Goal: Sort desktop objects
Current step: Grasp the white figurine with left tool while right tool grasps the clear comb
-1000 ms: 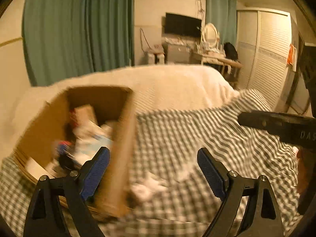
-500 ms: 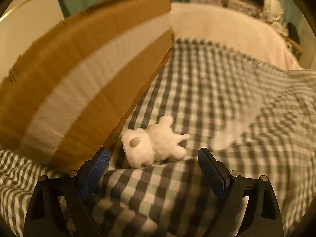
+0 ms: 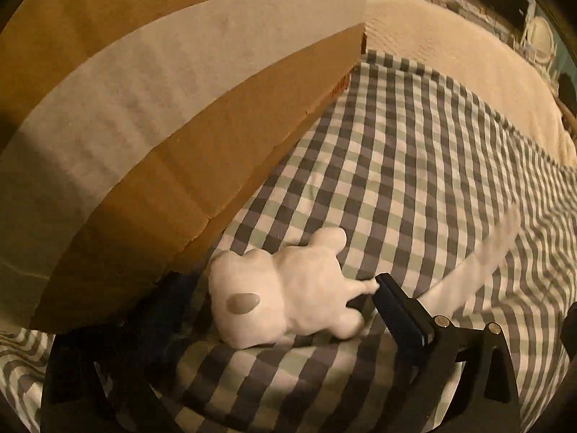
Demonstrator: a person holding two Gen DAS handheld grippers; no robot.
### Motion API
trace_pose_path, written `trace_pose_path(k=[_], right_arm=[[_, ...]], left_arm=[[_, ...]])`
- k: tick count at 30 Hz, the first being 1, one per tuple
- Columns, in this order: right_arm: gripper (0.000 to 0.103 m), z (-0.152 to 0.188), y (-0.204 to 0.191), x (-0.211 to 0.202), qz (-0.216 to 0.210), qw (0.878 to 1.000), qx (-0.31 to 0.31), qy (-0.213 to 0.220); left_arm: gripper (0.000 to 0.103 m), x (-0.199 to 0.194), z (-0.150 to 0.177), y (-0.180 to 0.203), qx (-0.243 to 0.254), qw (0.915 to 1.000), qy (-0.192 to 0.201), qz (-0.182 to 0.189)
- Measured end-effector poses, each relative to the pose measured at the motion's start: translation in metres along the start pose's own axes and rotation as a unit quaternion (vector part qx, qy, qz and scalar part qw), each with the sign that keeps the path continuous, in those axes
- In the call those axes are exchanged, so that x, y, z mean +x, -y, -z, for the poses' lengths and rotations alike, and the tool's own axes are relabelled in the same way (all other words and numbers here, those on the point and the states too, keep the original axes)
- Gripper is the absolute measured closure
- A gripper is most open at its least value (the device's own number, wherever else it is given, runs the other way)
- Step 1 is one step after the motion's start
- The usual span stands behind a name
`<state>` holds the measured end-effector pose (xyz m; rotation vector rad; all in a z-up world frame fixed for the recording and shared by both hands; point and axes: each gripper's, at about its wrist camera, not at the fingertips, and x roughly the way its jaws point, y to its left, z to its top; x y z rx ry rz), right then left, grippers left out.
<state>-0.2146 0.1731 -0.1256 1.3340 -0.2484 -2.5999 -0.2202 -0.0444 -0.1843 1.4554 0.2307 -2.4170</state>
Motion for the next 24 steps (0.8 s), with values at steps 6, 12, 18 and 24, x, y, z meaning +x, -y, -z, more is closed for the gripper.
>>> trace_pose_path(k=[6, 12, 18, 24], right_arm=[[0.042, -0.004, -0.005, 0.019, 0.021, 1.0, 0.014, -0.015], [0.042, -0.015, -0.016, 0.055, 0.031, 0.998, 0.04, -0.045], [0.04, -0.022, -0.016, 0.092, 0.085, 0.99, 0.088, -0.072], [0.052, -0.027, -0.011, 0.108, 0.085, 0.989, 0.093, -0.073]], left_arm=[[0.019, -0.01, 0.014, -0.027, -0.015, 0.9971, 0.008, 0.074], [0.019, -0.023, 0.024, -0.043, -0.019, 0.9924, 0.021, 0.119], [0.019, -0.031, 0.03, -0.053, -0.016, 0.991, 0.029, 0.129], [0.019, -0.026, 0.032, -0.056, -0.015, 0.9912, 0.025, 0.129]])
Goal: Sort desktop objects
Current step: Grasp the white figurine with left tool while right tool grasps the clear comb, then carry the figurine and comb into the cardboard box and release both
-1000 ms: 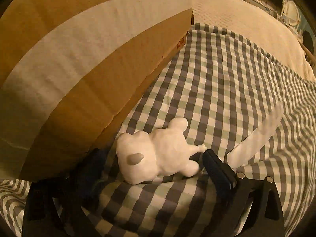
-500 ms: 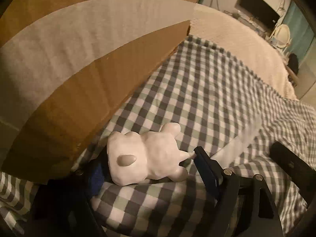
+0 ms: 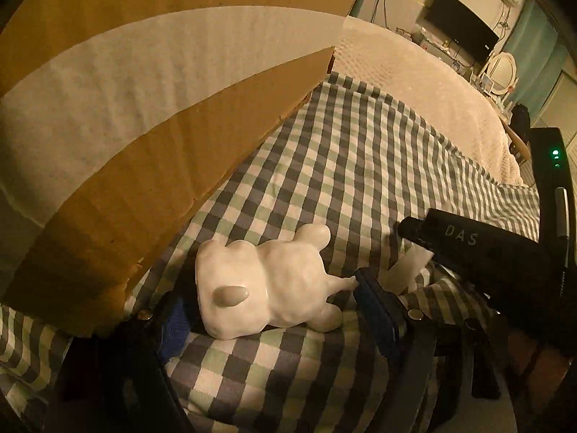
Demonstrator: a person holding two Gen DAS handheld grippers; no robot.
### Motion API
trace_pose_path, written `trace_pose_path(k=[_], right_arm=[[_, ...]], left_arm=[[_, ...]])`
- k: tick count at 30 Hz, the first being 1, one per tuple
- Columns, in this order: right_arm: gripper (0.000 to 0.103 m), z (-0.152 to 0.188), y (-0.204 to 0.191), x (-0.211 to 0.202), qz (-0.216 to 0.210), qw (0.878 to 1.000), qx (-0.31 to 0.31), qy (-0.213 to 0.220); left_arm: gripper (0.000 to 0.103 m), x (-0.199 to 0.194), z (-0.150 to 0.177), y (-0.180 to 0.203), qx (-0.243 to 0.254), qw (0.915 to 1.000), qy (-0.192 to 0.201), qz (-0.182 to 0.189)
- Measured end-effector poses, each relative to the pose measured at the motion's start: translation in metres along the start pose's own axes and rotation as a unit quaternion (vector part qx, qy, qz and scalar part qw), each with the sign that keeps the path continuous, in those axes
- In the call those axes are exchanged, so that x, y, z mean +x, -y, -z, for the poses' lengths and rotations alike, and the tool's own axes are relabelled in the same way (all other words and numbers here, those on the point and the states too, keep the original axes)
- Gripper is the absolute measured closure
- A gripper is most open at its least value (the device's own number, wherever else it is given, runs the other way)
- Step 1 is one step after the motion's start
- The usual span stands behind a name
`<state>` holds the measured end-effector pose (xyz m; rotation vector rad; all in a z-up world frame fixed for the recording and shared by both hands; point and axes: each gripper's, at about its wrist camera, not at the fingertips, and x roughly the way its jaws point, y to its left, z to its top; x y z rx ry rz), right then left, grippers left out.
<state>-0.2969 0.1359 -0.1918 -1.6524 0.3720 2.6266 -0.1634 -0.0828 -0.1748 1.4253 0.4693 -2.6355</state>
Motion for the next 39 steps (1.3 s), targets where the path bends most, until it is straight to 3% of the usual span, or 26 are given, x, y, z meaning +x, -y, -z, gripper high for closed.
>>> trace_pose_path(k=[1, 6, 9, 20, 26, 34, 39], right_arm=[[0.06, 0.001, 0.002, -0.001, -0.014, 1.0, -0.001, 0.004], [0.071, 0.009, 0.015, -0.02, -0.1, 0.994, 0.01, 0.032], [0.098, 0.014, 0.017, -0.043, -0.125, 0.991, 0.003, 0.051], [0.101, 0.022, 0.031, -0.123, -0.177, 0.979, -0.008, 0.104], [0.101, 0.034, 0.052, -0.168, -0.176, 0.976, -0.002, 0.13], [0.101, 0.039, 0.038, -0.219, -0.194, 0.966, -0.027, 0.167], [0.101, 0.022, -0.012, -0.248, -0.233, 0.951, -0.077, 0.187]], left_arm=[[0.019, -0.001, 0.001, -0.001, 0.0, 1.0, -0.001, 0.0], [0.019, 0.015, -0.013, 0.018, 0.001, 1.0, 0.0, 0.001], [0.019, 0.016, -0.013, 0.02, 0.002, 1.0, 0.002, 0.006], [0.019, -0.01, -0.004, 0.033, 0.031, 0.9978, 0.043, 0.04], [0.019, -0.038, 0.0, 0.05, 0.06, 0.9917, 0.082, 0.079], [0.019, -0.121, -0.027, 0.052, 0.062, 0.975, 0.169, 0.131], [0.019, -0.186, -0.079, 0.025, 0.048, 0.96, 0.254, 0.108]])
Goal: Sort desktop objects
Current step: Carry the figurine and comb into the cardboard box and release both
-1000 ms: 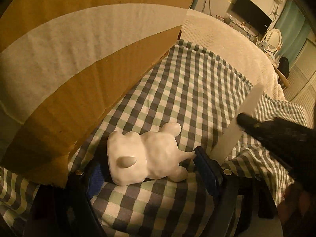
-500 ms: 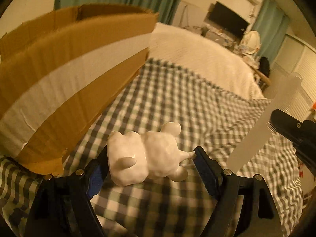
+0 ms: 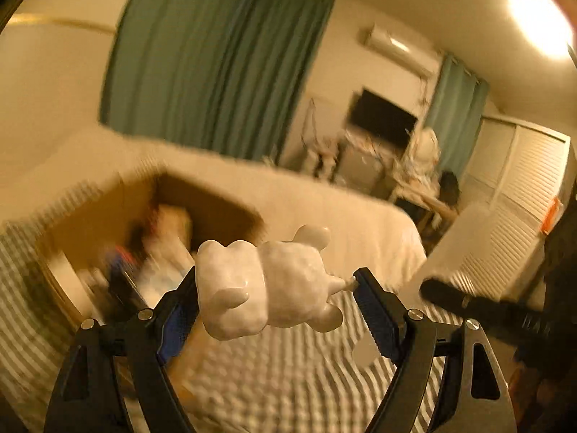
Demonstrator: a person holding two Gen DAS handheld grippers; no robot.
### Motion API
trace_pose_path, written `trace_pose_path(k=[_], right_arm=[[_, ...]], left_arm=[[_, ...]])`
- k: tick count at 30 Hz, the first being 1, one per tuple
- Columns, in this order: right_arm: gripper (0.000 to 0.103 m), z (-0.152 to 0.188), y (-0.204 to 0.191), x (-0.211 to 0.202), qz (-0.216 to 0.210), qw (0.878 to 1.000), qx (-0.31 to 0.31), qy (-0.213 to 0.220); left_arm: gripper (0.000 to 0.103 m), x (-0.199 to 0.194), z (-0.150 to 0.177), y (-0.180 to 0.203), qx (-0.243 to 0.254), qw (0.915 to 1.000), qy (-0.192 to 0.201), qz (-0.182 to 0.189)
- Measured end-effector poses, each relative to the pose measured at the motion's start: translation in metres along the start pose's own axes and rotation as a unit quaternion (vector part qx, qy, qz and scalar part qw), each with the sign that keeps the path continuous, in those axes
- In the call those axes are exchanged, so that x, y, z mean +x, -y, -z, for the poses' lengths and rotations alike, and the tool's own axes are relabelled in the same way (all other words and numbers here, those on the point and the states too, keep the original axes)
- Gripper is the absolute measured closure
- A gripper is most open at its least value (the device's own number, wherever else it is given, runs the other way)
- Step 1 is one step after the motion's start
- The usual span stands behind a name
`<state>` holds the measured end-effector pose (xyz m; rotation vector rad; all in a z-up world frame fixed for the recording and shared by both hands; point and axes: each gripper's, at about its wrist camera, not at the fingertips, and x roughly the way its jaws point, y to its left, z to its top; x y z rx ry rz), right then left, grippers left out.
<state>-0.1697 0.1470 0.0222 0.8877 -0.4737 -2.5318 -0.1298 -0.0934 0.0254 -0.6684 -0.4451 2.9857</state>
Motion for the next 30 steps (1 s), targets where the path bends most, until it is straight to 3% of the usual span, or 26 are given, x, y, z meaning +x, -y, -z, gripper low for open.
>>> trace_pose_path(k=[4, 7, 10, 15, 18, 20, 21, 22, 26, 30], right_arm=[[0.101, -0.028, -0.048, 0.029, -0.053, 0.998, -0.036, -0.005], [0.101, -0.037, -0.079, 0.062, -0.081, 0.995, -0.054, -0.017], [0.101, -0.033, -0.099, 0.111, -0.092, 0.992, -0.059, -0.055], [0.101, -0.02, -0.111, 0.181, -0.05, 0.988, -0.079, -0.123], [0.1, -0.017, -0.112, 0.196, -0.03, 0.987, -0.085, -0.135], [0.083, -0.02, -0.113, 0.2, -0.002, 0.988, -0.089, -0.127], [0.051, -0.024, -0.107, 0.2, 0.007, 0.989, -0.085, -0.119], [0.032, -0.027, -0.105, 0.198, 0.009, 0.991, -0.076, -0.106], [0.032, -0.039, -0.097, 0.17, 0.03, 0.995, -0.064, -0.067], [0.03, -0.043, -0.092, 0.129, 0.076, 0.994, -0.081, -0.022]], left_arm=[[0.019, -0.012, -0.06, -0.049, -0.042, 0.9956, 0.066, -0.052], [0.019, -0.007, -0.083, -0.088, -0.065, 0.9906, 0.084, -0.086], [0.019, 0.02, -0.073, -0.123, -0.064, 0.9905, 0.054, -0.109], [0.019, 0.073, -0.033, -0.149, -0.018, 0.9947, -0.029, -0.097], [0.016, 0.085, -0.026, -0.155, -0.018, 0.9948, -0.048, -0.088], [0.0, 0.09, -0.025, -0.159, -0.029, 0.9944, -0.054, -0.086], [0.0, 0.09, -0.024, -0.16, -0.031, 0.9941, -0.056, -0.088], [0.0, 0.09, -0.023, -0.159, -0.03, 0.9936, -0.06, -0.092], [0.0, 0.083, -0.023, -0.16, -0.01, 0.9897, -0.062, -0.129], [0.0, 0.052, -0.029, -0.134, 0.026, 0.9891, -0.03, -0.142]])
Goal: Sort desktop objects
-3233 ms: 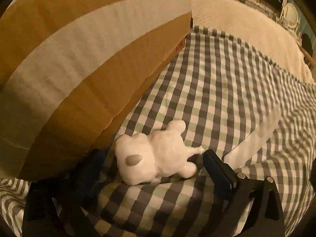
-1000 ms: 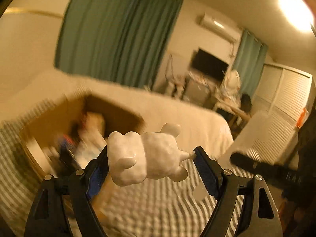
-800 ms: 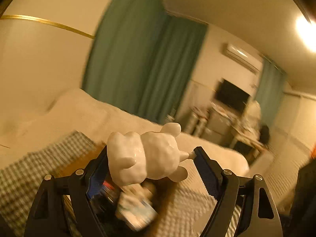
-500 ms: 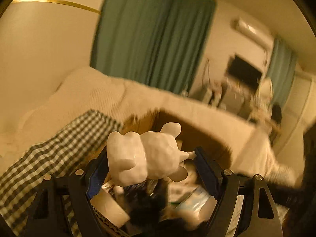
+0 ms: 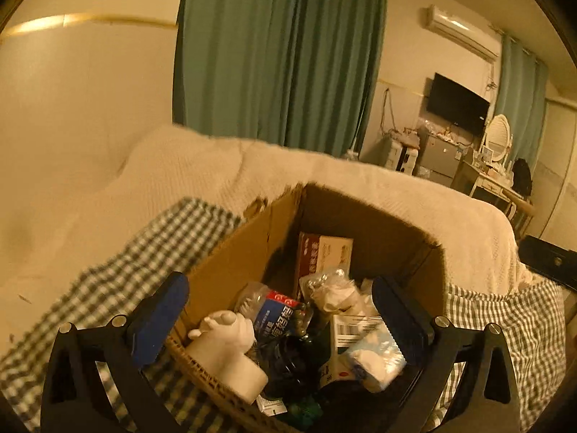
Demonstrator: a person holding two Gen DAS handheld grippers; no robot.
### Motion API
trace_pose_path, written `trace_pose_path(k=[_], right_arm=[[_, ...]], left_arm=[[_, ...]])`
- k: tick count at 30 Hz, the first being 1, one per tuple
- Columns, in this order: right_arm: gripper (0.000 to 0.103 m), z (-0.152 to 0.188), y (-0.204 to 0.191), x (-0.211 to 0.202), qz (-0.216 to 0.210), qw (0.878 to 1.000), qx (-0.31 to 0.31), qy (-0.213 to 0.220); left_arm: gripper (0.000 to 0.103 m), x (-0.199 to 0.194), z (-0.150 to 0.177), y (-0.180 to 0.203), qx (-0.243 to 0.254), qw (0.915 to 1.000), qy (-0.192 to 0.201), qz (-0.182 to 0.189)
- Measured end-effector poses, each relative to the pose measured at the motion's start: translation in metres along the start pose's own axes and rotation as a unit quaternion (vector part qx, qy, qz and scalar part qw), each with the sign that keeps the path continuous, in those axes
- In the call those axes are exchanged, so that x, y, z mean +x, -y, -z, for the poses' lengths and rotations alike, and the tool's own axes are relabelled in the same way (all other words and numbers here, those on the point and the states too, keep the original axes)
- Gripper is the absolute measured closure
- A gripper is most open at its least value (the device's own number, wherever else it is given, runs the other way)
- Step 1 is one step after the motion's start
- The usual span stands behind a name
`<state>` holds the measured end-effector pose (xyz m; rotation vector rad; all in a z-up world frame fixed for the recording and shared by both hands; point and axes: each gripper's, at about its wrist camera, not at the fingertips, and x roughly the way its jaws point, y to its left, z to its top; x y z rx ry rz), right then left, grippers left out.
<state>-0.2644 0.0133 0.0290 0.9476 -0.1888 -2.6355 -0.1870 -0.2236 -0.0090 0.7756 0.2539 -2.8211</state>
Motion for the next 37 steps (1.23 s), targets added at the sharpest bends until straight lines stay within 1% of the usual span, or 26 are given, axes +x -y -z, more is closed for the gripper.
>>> trace_pose_path(k=[2, 4, 5, 6, 7, 9, 11, 12, 14, 17, 19, 20, 22, 26, 30, 33, 37], right_arm=[[0.024, 0.004, 0.007, -0.028, 0.036, 0.999, -0.014, 0.022], [0.012, 0.008, 0.014, -0.055, 0.076, 0.995, -0.024, 0.052], [0.009, 0.011, 0.018, -0.066, 0.09, 0.994, -0.024, 0.065], [0.003, 0.015, 0.022, -0.078, 0.103, 0.991, -0.023, 0.078], [0.0, 0.018, 0.024, -0.086, 0.108, 0.99, -0.022, 0.085], [0.001, 0.028, 0.03, -0.098, 0.125, 0.988, -0.021, 0.086], [0.001, 0.04, 0.036, -0.1, 0.141, 0.986, -0.02, 0.081], [0.001, 0.048, 0.038, -0.099, 0.145, 0.986, -0.019, 0.073], [0.001, 0.066, 0.045, -0.086, 0.158, 0.986, -0.019, 0.045], [0.001, 0.096, 0.054, -0.074, 0.169, 0.985, 0.0, 0.043], [0.001, 0.106, 0.059, -0.066, 0.162, 0.986, 0.006, 0.031], [0.001, 0.11, 0.061, -0.061, 0.163, 0.986, 0.005, 0.023], [0.001, 0.113, 0.065, -0.056, 0.169, 0.985, 0.006, 0.021], [0.001, 0.116, 0.069, -0.052, 0.17, 0.985, 0.011, 0.02], [0.001, 0.121, 0.07, -0.047, 0.169, 0.986, 0.014, 0.012], [0.001, 0.123, 0.069, -0.042, 0.169, 0.986, 0.012, 0.002], [0.001, 0.125, 0.068, -0.042, 0.167, 0.986, 0.01, -0.003]], left_arm=[[0.0, -0.017, -0.001, 0.009, 0.015, 0.9997, 0.02, -0.004], [0.0, -0.035, -0.002, 0.017, 0.026, 0.999, 0.036, -0.005], [0.0, -0.042, -0.002, 0.022, 0.03, 0.9988, 0.037, -0.007], [0.0, -0.048, -0.001, 0.027, 0.033, 0.9987, 0.037, -0.006], [0.0, -0.053, 0.001, 0.032, 0.035, 0.9988, 0.035, -0.001], [0.0, -0.057, 0.007, 0.042, 0.035, 0.9991, 0.023, 0.005], [0.0, -0.059, 0.017, 0.048, 0.022, 0.9997, 0.009, 0.005], [0.0, -0.06, 0.025, 0.052, 0.013, 0.9999, 0.001, 0.011], [0.0, -0.06, 0.041, 0.059, 0.01, 0.9994, -0.007, 0.032], [0.0, -0.059, 0.066, 0.072, 0.027, 0.9992, -0.007, 0.028], [0.0, -0.056, 0.077, 0.082, 0.048, 0.9986, -0.002, 0.021], [0.0, -0.052, 0.079, 0.086, 0.061, 0.9979, -0.006, 0.019], [0.0, -0.05, 0.08, 0.091, 0.068, 0.9974, -0.011, 0.02], [0.0, -0.049, 0.081, 0.089, 0.062, 0.9979, -0.008, 0.018], [0.0, -0.045, 0.081, 0.087, 0.062, 0.9979, -0.015, 0.014], [0.0, -0.042, 0.081, 0.084, 0.053, 0.9976, -0.025, 0.037], [0.0, -0.042, 0.083, 0.084, 0.051, 0.9982, -0.018, 0.026]])
